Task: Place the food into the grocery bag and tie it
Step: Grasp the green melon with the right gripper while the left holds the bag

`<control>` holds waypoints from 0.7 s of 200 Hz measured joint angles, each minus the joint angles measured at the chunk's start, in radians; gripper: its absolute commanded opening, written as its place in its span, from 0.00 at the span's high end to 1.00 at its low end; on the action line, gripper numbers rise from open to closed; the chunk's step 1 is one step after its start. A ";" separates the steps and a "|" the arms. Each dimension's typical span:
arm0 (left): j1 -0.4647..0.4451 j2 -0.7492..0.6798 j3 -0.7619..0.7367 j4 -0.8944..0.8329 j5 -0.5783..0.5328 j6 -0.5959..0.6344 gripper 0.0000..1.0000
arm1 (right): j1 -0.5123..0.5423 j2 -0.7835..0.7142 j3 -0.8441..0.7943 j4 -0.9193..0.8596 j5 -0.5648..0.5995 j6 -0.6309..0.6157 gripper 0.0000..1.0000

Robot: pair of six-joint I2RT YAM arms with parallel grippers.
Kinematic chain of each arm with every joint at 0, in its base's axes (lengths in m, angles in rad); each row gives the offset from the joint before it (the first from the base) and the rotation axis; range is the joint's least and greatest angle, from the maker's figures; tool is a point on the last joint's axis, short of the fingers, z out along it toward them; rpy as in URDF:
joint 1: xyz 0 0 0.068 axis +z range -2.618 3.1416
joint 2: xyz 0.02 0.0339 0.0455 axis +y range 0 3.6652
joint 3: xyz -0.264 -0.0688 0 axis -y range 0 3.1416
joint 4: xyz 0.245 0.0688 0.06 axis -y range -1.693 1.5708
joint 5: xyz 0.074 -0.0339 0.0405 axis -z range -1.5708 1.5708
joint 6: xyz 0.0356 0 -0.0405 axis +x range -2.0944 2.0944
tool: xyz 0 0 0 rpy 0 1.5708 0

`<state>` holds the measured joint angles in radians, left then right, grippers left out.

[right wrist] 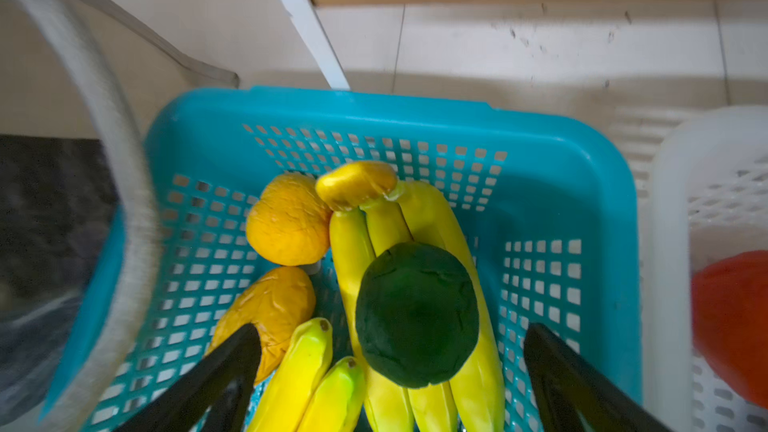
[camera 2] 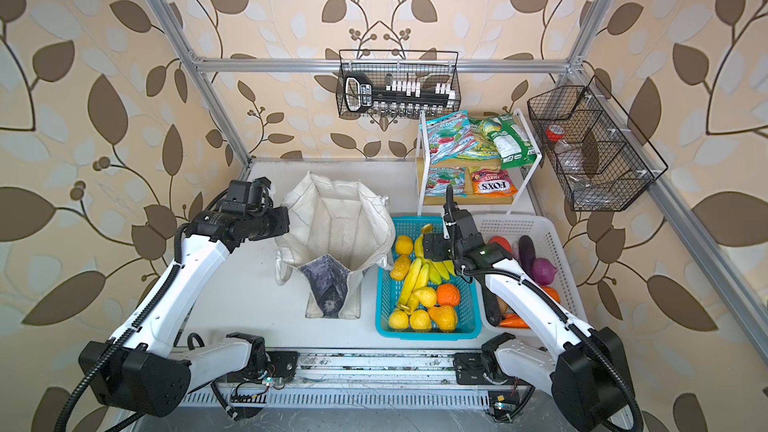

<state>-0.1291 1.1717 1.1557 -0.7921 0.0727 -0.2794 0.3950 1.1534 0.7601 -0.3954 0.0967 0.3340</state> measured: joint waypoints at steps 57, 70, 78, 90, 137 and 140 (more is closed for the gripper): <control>0.000 -0.004 0.000 0.002 0.004 0.007 1.00 | -0.024 0.095 -0.032 0.087 -0.011 0.007 0.07; 0.000 -0.005 0.000 0.003 0.006 0.009 1.00 | -0.024 0.105 -0.033 0.101 -0.011 0.008 0.08; 0.000 -0.005 0.000 0.003 0.007 0.011 1.00 | -0.024 0.111 -0.033 0.110 -0.011 0.010 0.09; 0.000 -0.005 0.000 0.002 0.008 0.011 1.00 | -0.024 0.126 -0.033 0.127 -0.011 0.008 0.12; 0.000 -0.005 0.000 0.003 0.024 0.012 1.00 | -0.024 0.201 -0.033 0.157 -0.024 0.012 0.21; 0.000 -0.005 0.000 0.003 0.025 0.012 1.00 | -0.024 0.203 -0.033 0.158 -0.026 0.017 0.22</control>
<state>-0.1291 1.1667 1.1557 -0.7891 0.0975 -0.2672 0.3710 1.3567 0.7269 -0.2375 0.0711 0.3508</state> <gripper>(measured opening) 0.048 0.812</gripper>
